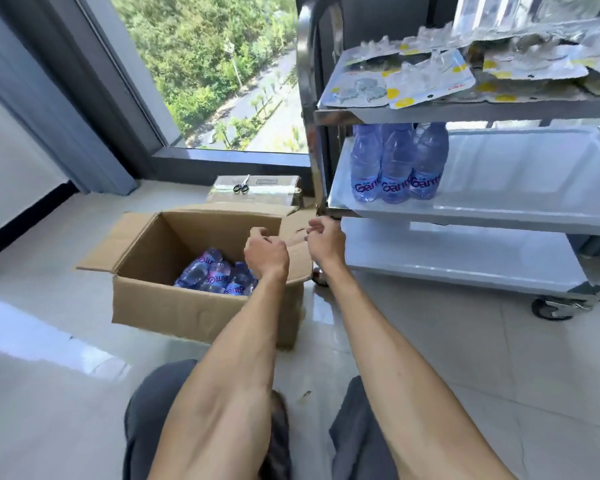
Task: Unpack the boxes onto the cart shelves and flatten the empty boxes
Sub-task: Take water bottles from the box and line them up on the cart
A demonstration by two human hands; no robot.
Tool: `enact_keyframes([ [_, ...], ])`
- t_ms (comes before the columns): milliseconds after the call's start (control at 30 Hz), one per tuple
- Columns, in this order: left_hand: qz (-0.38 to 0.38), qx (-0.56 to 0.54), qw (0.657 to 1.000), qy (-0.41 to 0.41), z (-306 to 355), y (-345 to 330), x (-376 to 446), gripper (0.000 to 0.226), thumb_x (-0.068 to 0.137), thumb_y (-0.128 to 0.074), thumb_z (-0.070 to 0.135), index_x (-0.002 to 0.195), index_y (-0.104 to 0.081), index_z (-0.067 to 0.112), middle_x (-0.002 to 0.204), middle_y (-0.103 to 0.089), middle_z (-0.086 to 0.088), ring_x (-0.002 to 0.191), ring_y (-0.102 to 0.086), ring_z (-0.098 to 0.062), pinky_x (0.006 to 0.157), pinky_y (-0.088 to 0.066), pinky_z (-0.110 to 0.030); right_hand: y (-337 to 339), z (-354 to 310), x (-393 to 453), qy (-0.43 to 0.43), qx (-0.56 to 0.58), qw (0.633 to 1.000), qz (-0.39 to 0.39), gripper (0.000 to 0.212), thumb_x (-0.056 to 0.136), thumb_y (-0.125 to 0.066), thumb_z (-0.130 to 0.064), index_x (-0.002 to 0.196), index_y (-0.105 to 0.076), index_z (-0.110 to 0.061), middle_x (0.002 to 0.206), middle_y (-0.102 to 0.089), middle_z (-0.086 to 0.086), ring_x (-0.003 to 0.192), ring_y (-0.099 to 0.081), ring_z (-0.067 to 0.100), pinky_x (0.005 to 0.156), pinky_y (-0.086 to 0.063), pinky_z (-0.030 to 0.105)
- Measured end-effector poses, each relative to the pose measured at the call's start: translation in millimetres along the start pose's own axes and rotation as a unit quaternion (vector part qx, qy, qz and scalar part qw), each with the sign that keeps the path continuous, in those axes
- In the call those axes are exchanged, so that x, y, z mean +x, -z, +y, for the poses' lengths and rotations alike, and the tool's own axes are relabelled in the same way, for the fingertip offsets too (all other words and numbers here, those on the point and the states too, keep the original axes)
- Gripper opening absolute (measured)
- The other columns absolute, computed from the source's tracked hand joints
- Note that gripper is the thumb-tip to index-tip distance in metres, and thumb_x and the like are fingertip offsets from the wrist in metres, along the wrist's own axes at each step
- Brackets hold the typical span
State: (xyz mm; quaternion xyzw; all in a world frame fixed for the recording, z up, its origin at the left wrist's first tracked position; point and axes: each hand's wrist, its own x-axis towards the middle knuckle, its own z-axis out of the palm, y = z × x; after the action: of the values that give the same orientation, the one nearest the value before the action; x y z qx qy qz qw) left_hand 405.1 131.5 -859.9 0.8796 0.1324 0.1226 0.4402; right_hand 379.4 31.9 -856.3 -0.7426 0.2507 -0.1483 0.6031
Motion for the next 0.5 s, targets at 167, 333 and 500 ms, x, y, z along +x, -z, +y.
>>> enact_keyframes([
  [167, -0.008, 0.047, 0.993, 0.105, -54.5, 41.1, 58.6, 0.039, 0.084, -0.055, 0.009, 0.123, -0.059, 0.006, 0.123, -0.063, -0.018, 0.117, -0.056, -0.035, 0.091, -0.044, -0.034, -100.5, -9.7, -5.0, -0.036, -0.057, 0.985, -0.159, 0.041, 0.088, -0.048, -0.003, 0.126, -0.062, -0.008, 0.130, -0.062, 0.012, 0.122, -0.055, 0.027, 0.100, -0.040, 0.027],
  [333, -0.035, 0.106, 0.978, 0.174, -101.2, 41.2, 118.2, 0.037, 0.090, -0.056, 0.017, 0.123, -0.058, 0.001, 0.130, -0.059, -0.022, 0.123, -0.053, -0.037, 0.097, -0.042, -0.035, -185.0, 21.5, 9.6, -0.150, -0.102, 0.968, -0.174, 0.038, 0.090, -0.053, -0.011, 0.127, -0.058, -0.004, 0.135, -0.057, 0.019, 0.127, -0.051, 0.034, 0.100, -0.040, 0.031],
  [500, -0.067, 0.130, 0.959, 0.241, -142.3, -1.7, 161.5, 0.043, 0.092, -0.055, 0.020, 0.130, -0.052, 0.000, 0.136, -0.054, -0.022, 0.128, -0.050, -0.038, 0.101, -0.041, -0.039, -244.6, 71.4, 33.2, -0.273, -0.113, 0.942, -0.158, 0.047, 0.090, -0.060, -0.014, 0.134, -0.048, 0.001, 0.138, -0.051, 0.022, 0.130, -0.048, 0.036, 0.102, -0.042, 0.037],
])
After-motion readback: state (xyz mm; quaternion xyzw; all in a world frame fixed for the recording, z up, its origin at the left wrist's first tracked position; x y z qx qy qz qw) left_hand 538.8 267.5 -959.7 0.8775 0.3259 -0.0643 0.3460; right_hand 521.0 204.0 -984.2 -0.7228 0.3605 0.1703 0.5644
